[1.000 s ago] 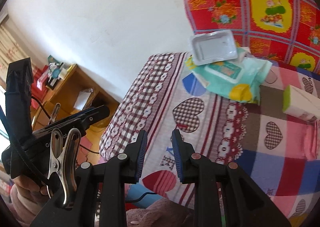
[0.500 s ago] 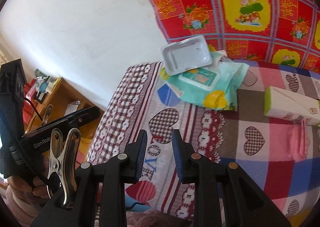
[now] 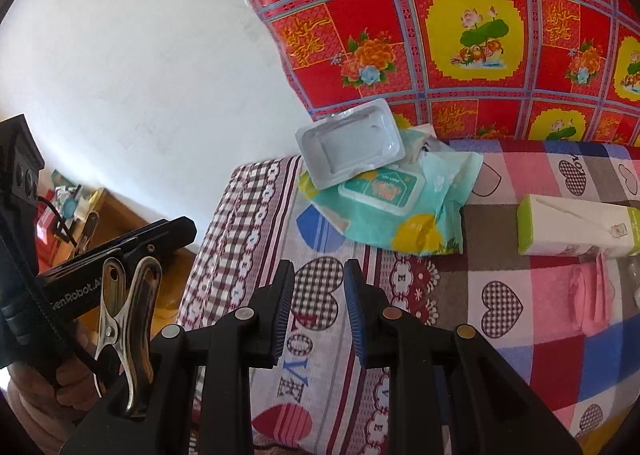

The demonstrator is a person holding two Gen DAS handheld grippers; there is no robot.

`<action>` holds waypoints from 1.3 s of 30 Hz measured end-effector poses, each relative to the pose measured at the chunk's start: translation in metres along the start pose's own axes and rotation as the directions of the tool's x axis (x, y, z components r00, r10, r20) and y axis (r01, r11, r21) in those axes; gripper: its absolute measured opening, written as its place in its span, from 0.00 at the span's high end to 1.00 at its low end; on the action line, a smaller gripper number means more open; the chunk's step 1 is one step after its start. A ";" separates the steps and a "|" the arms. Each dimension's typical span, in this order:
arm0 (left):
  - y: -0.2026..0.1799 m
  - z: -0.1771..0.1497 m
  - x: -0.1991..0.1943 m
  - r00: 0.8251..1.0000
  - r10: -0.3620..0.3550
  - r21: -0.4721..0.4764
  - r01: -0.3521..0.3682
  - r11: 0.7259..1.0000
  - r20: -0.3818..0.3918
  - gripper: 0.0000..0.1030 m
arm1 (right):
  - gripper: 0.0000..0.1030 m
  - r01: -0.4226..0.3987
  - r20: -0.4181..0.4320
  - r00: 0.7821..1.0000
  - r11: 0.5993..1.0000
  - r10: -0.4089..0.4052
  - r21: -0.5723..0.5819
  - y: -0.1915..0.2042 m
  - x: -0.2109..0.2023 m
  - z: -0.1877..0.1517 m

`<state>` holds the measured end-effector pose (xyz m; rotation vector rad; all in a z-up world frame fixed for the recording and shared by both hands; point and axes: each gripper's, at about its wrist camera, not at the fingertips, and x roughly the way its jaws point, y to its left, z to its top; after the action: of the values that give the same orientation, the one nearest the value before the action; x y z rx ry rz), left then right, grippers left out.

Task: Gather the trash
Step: 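Lower both grippers onto the white plastic tray on the wet-wipe pack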

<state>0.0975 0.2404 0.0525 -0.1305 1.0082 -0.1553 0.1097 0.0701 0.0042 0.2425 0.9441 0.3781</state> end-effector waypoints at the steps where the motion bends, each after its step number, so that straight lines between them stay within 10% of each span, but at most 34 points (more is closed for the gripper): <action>1: -0.001 0.002 0.003 1.000 -0.001 0.004 0.001 1.000 -0.002 0.61 | 0.74 0.005 0.002 1.000 1.000 -0.005 0.007 -0.001 0.002 0.002; 39: -0.028 0.049 0.119 0.992 0.123 -0.085 -0.124 0.989 -0.017 0.61 | 0.74 0.039 -0.040 0.998 0.997 -0.041 -0.063 -0.070 0.095 0.091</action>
<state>0.1990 0.1917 -0.0156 -0.1453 1.0321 -0.0001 0.2493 0.0425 -0.0399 0.1588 0.9751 0.3764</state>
